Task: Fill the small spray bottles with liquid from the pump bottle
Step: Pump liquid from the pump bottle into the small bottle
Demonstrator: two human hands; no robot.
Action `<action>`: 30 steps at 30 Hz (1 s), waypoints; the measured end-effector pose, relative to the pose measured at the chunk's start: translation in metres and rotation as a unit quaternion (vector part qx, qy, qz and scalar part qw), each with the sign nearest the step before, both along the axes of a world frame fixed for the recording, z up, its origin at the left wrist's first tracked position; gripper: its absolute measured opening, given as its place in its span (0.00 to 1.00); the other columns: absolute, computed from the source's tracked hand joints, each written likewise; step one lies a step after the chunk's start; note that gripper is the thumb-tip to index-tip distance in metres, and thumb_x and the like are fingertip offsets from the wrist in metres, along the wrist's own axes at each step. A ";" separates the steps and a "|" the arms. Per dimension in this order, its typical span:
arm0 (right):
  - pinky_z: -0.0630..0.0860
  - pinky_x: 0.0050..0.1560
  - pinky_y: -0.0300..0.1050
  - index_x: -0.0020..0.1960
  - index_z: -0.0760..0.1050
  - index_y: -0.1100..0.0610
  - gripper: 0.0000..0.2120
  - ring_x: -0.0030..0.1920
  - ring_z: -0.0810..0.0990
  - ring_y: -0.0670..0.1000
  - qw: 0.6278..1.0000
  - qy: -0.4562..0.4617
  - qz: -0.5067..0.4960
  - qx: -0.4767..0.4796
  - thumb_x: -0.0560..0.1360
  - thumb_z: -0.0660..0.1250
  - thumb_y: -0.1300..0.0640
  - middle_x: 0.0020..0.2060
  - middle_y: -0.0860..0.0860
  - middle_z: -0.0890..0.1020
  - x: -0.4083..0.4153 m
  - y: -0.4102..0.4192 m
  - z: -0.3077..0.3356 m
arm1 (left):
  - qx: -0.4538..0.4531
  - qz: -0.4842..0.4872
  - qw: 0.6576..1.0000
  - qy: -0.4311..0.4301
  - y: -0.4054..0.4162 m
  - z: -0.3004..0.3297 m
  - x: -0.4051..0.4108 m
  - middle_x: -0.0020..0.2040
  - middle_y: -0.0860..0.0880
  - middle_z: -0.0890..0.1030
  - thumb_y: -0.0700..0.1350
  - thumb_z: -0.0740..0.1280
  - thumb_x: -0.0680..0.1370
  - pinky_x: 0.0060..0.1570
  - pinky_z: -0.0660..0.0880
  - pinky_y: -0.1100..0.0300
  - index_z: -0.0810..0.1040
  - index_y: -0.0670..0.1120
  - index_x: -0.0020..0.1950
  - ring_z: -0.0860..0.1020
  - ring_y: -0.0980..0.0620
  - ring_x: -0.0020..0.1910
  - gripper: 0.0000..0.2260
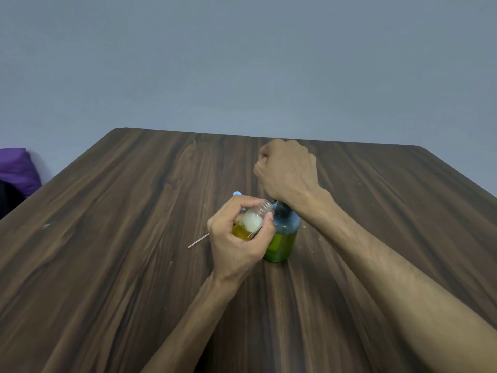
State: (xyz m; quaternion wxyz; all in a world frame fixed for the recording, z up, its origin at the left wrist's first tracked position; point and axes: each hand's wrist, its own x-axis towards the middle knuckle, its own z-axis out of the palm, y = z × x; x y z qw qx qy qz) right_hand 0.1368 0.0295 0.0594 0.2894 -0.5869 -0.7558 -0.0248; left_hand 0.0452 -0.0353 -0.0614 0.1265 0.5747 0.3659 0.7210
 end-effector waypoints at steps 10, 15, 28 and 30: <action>0.61 0.32 0.45 0.28 0.65 0.55 0.12 0.28 0.67 0.52 1.000 0.016 -0.009 -0.009 0.69 0.59 0.62 0.25 0.49 0.70 0.003 0.002 0.001 | 0.004 -0.002 1.000 0.007 0.001 -0.002 0.000 0.45 0.49 0.86 0.36 0.77 0.73 0.41 0.81 0.50 0.83 0.39 0.48 0.86 0.48 0.43 0.07; 0.59 0.30 0.44 0.28 0.64 0.55 0.12 0.28 0.66 0.51 1.000 0.011 -0.013 -0.005 0.70 0.59 0.63 0.25 0.49 0.69 0.001 0.001 -0.001 | -0.002 -0.004 1.000 0.007 0.001 -0.001 0.000 0.44 0.50 0.85 0.36 0.77 0.73 0.40 0.80 0.53 0.83 0.40 0.48 0.85 0.48 0.42 0.06; 0.60 0.30 0.44 0.29 0.65 0.56 0.12 0.27 0.66 0.50 0.999 0.032 -0.019 0.001 0.70 0.59 0.63 0.25 0.49 0.68 0.004 0.001 0.004 | 0.001 0.004 1.000 0.017 0.000 0.000 0.000 0.44 0.50 0.85 0.35 0.78 0.73 0.41 0.80 0.54 0.83 0.40 0.48 0.85 0.48 0.42 0.07; 0.61 0.30 0.44 0.29 0.66 0.56 0.12 0.29 0.69 0.52 0.999 0.030 -0.016 -0.010 0.70 0.59 0.63 0.25 0.49 0.70 0.002 0.001 0.000 | -0.003 0.004 1.000 0.017 0.000 0.001 0.000 0.44 0.50 0.85 0.35 0.77 0.73 0.41 0.80 0.54 0.83 0.39 0.48 0.85 0.49 0.42 0.07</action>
